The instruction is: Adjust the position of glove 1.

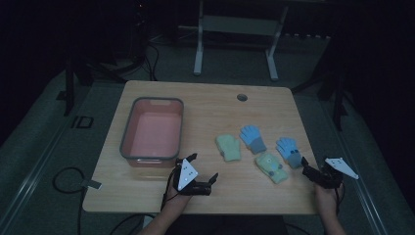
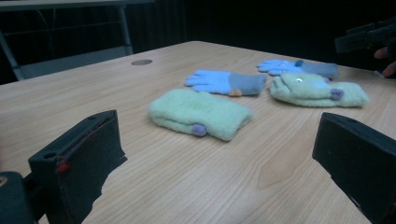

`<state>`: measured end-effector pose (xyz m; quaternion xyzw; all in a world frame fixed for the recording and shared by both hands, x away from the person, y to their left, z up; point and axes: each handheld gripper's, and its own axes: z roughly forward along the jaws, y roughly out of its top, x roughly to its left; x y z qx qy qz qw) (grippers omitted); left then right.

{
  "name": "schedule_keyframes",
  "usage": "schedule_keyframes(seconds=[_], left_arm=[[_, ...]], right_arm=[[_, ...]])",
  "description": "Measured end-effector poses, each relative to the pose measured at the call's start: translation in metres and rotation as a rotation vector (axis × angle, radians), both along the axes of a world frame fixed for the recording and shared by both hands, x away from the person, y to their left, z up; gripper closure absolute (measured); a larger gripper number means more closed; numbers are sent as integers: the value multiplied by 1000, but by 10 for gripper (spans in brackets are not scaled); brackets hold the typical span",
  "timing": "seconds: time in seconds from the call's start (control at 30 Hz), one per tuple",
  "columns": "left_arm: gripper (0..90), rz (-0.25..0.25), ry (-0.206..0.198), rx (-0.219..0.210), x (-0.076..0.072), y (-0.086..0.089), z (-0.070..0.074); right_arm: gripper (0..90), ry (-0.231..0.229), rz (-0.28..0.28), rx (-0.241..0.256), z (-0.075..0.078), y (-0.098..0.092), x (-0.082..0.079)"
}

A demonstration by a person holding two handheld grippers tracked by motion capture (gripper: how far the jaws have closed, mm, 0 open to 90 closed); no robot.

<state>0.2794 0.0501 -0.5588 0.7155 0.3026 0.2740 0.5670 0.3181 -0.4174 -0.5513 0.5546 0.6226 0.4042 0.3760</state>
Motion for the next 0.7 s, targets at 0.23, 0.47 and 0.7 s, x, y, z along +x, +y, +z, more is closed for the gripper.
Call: schedule_keyframes(seconds=[0.23,0.47,0.7], left_arm=[[10,-10,-1,-3,0,1,0],[10,-26,18,-27,2,4,0],[10,-19,7,-28,1,3,0]], right_arm=[[129,19,-9,-21,0,2,2],[129,31,-11,-46,0,5,3],[130,35,-7,-44,0,4,3]])
